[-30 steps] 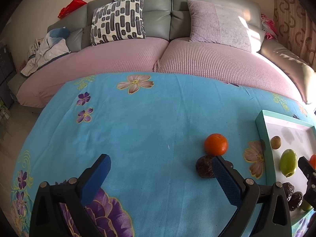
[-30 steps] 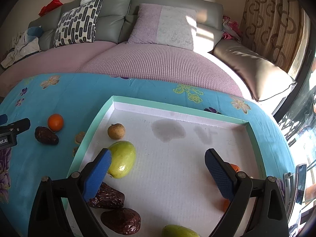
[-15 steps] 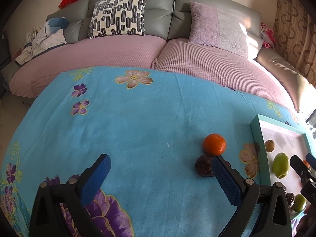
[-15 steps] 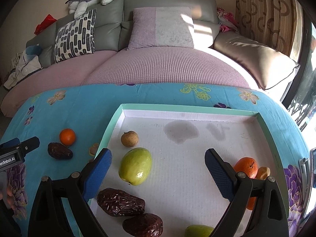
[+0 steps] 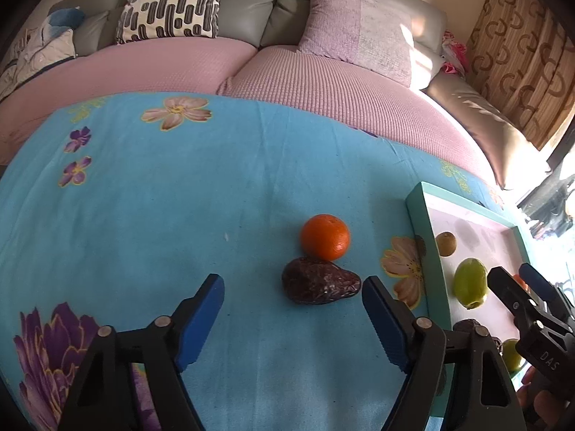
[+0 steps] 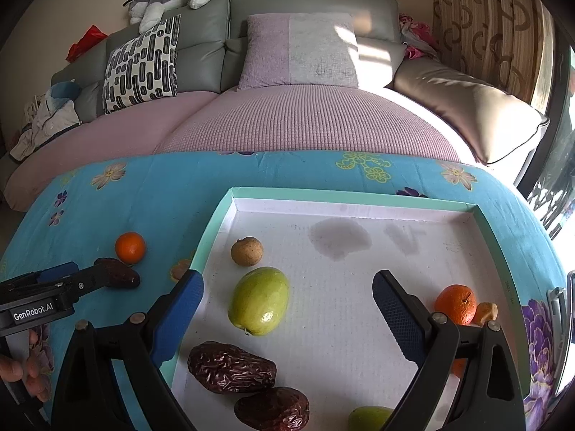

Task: Organize fruits
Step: 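Grasp the dark date with the left tool while the right tool grasps the orange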

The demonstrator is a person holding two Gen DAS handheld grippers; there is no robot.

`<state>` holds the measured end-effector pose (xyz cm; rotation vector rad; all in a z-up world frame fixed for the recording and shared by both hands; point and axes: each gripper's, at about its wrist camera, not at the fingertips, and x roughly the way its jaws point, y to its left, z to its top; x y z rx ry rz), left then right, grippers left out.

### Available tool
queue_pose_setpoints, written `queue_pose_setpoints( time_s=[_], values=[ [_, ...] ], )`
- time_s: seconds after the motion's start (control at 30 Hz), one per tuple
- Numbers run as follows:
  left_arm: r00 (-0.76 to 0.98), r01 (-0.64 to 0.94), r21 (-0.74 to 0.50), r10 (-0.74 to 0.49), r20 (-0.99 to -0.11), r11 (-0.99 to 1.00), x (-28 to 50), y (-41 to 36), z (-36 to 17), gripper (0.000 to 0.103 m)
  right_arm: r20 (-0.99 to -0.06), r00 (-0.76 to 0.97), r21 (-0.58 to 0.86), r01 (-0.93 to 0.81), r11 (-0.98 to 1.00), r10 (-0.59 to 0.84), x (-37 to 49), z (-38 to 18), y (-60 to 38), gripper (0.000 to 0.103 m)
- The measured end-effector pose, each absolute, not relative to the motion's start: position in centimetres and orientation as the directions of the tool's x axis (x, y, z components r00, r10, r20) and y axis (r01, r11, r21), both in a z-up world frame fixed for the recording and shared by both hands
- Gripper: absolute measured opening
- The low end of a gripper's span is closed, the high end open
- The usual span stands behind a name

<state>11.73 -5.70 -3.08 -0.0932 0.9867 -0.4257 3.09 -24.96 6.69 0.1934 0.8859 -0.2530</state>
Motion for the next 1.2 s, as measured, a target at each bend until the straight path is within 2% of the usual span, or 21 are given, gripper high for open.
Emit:
queue_pose_setpoints(
  time_s=[0.13,0.33,0.6,0.9,1.2],
  values=[
    [0.449,0.325,-0.296,-0.423,-0.787,0.898,12.0,-6.5,-3.5,0.058,-0.783,0.606,0.063,0.299,0.952,-0.139,3.0,6.7,-25.1,0.095],
    [0.422,0.314,-0.347,-0.457,-0.783,0.884,12.5,-6.5,-4.2,0.046,-0.785,0.603,0.06,0.3,0.952,-0.14,3.0,6.6,-25.1,0.095],
    [0.422,0.312,-0.379,-0.485,-0.766,0.871,12.7,-6.0,-4.1,0.04,-0.785,0.602,0.055,0.302,0.952,-0.145,3.0,6.6,-25.1,0.095],
    [0.431,0.315,-0.395,-0.501,-0.75,0.863,12.5,-5.4,-3.4,0.04,-0.787,0.596,0.03,0.295,0.955,-0.159,3.1,6.5,-24.5,0.095],
    [0.515,0.262,-0.405,-0.482,-0.709,0.876,12.6,-1.9,-1.1,0.04,-0.787,0.596,0.0,0.255,0.967,-0.158,3.6,6.7,-22.8,0.095]
  ],
)
